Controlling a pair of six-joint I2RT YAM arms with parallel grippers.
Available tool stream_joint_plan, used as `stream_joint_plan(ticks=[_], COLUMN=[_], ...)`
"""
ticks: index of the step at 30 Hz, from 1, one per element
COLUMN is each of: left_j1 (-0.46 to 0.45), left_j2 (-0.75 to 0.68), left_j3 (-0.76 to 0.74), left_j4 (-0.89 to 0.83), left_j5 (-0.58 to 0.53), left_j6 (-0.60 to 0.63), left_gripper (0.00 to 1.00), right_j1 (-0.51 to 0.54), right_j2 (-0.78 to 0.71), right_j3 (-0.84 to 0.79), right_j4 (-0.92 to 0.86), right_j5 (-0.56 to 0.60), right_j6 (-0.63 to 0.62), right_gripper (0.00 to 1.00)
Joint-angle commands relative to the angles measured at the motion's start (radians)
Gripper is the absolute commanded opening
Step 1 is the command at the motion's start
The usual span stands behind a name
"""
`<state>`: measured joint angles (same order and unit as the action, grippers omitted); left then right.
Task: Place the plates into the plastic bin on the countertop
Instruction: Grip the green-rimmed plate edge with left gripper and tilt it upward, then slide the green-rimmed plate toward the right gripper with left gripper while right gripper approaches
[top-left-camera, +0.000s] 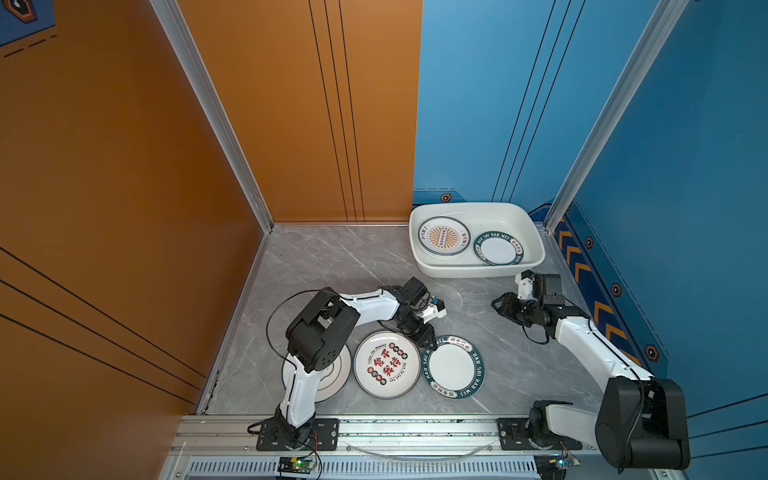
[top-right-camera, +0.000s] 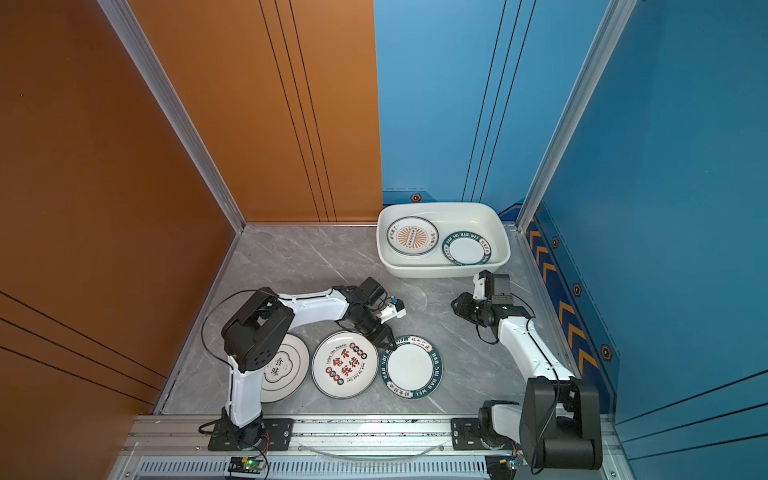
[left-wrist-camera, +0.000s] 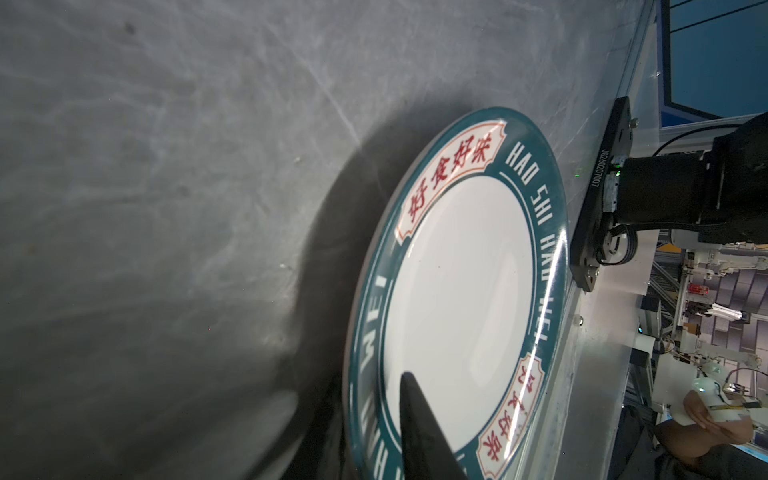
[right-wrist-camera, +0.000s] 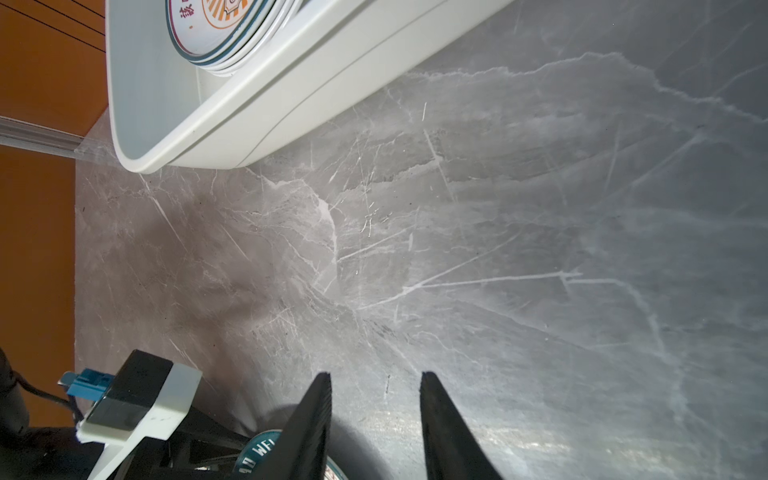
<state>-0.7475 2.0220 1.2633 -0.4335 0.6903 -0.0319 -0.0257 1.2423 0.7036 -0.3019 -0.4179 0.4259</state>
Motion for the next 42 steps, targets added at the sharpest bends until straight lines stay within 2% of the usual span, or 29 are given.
stream_joint_plan(ticks=[1,11,18,23,31,38,42], left_j1=[-0.012,-0.005,0.017,0.044,0.12,0.204,0.249], left_j2=[0.027,0.052,0.053,0.036,-0.016,-0.101,-0.17], left_j3=[-0.012,0.008,0.044,0.086,0.07,-0.063,-0.136], left_j4=[-0.025,-0.025,-0.025,-0.022,0.127,0.392,0.458], left_j5=[0.015,0.025,0.038,0.047,0.091,0.14,0.134], left_j6=[0.015,0.006,-0.013,-0.051,-0.225,-0.439,-0.502], left_gripper=[0.17,0.0,0.0,0.0,0.0,0.0,0.0], right_j1=[0.006,0.009,0.007,-0.006,-0.034,-0.048,-0.043], right_j2=[0.01,0.013,0.019,0.041,0.043,0.037,0.061], right_j3=[-0.013,-0.016,-0.011,-0.013,-0.019,-0.055,-0.076], right_j4=[0.012,0.013,0.018,0.061,0.125,0.235,0.304], right_j5=[0.018,0.021,0.011,-0.083,-0.21,-0.325,-0.4], right_j6=[0.011,0.011,0.005,-0.001,0.009,0.031,0.054], right_gripper=[0.38,0.38,0.38,0.39,0.46,0.52,0.55])
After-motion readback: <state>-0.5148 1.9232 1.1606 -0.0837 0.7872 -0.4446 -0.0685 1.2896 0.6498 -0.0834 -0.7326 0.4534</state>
